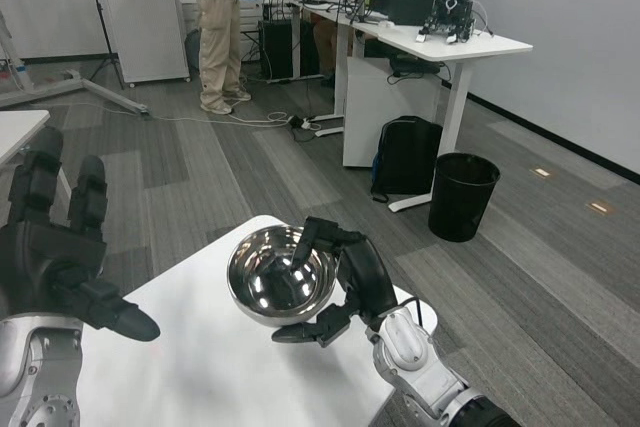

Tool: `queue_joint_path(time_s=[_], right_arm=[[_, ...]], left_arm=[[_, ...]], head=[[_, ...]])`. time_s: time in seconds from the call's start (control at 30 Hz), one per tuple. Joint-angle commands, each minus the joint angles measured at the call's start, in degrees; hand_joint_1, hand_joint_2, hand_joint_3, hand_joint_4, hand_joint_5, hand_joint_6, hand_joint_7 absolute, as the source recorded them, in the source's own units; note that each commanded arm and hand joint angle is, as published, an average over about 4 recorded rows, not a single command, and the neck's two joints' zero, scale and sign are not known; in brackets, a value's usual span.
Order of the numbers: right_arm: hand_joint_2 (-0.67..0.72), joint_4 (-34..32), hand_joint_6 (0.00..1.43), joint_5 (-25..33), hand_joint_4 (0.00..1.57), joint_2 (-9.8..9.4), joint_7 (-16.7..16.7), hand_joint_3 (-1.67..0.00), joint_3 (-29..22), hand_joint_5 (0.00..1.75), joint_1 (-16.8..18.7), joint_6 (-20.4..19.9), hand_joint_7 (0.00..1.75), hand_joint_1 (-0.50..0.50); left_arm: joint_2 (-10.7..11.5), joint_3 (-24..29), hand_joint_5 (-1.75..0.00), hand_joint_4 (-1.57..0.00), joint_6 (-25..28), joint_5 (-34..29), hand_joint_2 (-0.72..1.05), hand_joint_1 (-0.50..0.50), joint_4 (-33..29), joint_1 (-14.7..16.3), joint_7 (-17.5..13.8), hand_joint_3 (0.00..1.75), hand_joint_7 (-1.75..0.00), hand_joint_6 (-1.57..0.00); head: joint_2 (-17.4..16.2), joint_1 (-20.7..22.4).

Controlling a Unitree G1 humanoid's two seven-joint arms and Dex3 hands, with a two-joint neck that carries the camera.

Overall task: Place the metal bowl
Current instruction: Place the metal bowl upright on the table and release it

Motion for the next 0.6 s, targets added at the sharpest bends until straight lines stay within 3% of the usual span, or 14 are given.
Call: queue_joint_path(time_s=[0.03,0.27,0.6], right_arm=[[-0.4,2.64,0.86,-1.64,1.21,-0.17,0.03,-0.95,0.1,1.36,0.89,0.04,1.4,0.17],[-0.38,7.34,0.82,-2.67,1.23,-0.19,0.03,-0.95,1.04,1.38,1.32,-0.27,1.4,0.17],[-0.41,10.24,0.74,-2.78,1.14,-0.24,0.82,-0.95,3.17,1.45,1.5,-0.01,1.47,0.17]], left_arm=[[-0.29,-0.21,0.0,-0.11,-0.79,-0.14,-0.64,-0.5,0.38,-0.09,-0.32,0.0,-0.35,-0.03],[-0.2,-0.5,0.0,-0.11,-0.77,-0.14,-0.64,-0.5,0.54,-0.53,-0.32,0.0,-0.35,-0.03],[-0.2,-0.52,0.0,-0.11,-0.7,-0.14,-0.64,-0.5,0.56,-0.61,-0.25,0.04,-0.35,-0.03]], head=[[-1.37,-0.13],[-1.95,0.0],[-4.52,0.56]])
